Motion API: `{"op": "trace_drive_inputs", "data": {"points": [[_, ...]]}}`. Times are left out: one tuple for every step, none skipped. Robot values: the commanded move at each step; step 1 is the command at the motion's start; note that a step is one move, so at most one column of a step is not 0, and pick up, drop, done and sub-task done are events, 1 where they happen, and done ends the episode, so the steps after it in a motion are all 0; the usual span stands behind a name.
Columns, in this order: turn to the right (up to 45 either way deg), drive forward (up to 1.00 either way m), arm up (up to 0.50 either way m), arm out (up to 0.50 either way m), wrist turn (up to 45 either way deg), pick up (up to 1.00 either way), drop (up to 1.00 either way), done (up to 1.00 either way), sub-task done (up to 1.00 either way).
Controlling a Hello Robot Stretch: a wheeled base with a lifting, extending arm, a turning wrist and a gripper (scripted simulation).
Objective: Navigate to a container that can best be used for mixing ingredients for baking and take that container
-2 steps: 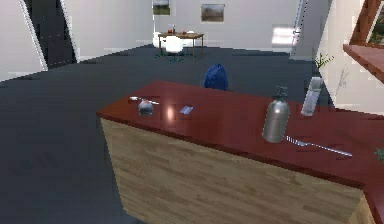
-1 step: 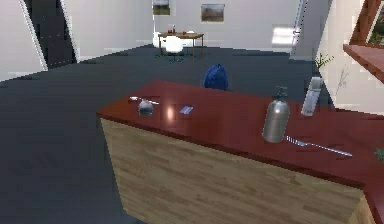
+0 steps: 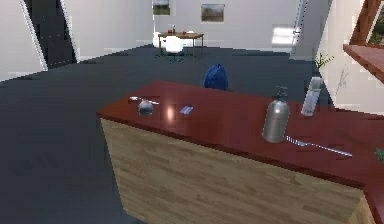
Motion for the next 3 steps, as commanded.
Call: {"op": "trace_drive_inputs", "data": {"points": [[0.0, 0.00, 0.00, 0.00, 18.0, 0.00, 0.00, 0.00, 0.00], [0.0, 0.00, -0.08, 0.00, 0.0, 0.00, 0.00, 0.00, 0.00], [0.0, 0.00, 0.00, 0.00, 0.0, 1.00, 0.00, 0.00, 0.00]]}}
